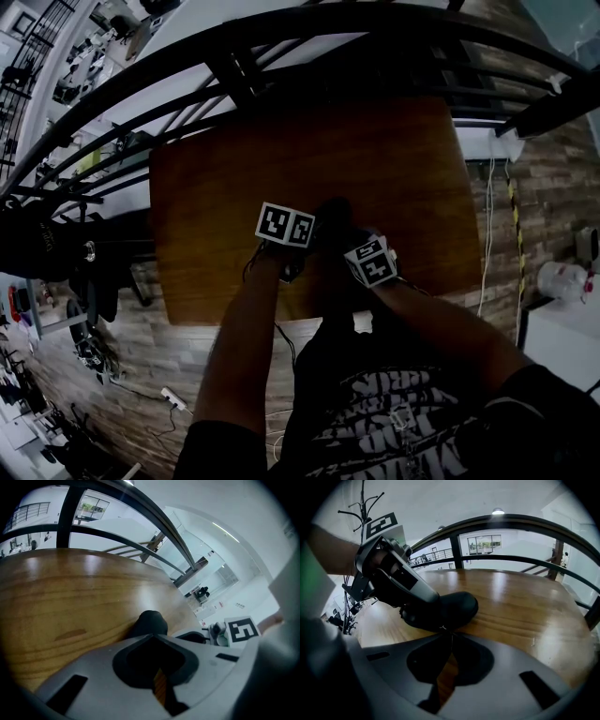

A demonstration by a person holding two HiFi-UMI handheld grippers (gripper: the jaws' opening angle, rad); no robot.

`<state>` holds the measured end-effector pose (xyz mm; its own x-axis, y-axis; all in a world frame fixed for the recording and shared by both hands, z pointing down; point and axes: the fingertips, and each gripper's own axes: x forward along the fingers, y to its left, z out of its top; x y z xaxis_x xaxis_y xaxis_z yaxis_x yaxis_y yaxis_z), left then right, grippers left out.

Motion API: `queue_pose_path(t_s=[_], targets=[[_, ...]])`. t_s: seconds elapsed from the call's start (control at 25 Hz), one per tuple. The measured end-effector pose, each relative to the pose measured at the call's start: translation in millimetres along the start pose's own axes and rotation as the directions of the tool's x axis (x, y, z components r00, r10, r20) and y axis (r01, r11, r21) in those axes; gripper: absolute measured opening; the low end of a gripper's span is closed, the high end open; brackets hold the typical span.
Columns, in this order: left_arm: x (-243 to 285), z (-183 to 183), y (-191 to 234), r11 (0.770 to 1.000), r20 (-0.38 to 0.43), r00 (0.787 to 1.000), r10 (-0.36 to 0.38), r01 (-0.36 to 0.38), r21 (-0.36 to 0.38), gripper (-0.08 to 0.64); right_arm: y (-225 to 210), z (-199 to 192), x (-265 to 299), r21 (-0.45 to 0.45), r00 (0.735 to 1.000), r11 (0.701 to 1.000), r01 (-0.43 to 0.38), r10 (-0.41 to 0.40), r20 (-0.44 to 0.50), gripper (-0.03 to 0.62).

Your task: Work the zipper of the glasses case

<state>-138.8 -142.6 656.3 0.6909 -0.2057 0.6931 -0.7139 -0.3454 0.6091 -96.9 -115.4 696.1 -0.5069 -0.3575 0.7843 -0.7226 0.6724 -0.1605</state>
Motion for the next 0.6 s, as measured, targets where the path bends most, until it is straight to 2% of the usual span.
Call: queue_pose_path(t_s=[0.24,0.44,0.6], targets=[[-1,0,-1,1.000,0.000,1.000,0.000,0.000,0.001,0.000,-13,1,-2,-0.012,1.000,1.000,0.022,-0.022,-0.002,0.003],[-2,-1,-2,1.000,-0.006,1.000,-0.001,0.001,0.002,0.000,-12,9,-8,-0.005,1.000,1.000,0.006,-0.006,-0.012,0.003],[-1,0,-3,1.000,-0.004,1.000,0.001,-0.001,-0.001,0.000,-30,7,-6,-0.008,1.000,1.000,0.027,-0.027,-0.005,0.003]])
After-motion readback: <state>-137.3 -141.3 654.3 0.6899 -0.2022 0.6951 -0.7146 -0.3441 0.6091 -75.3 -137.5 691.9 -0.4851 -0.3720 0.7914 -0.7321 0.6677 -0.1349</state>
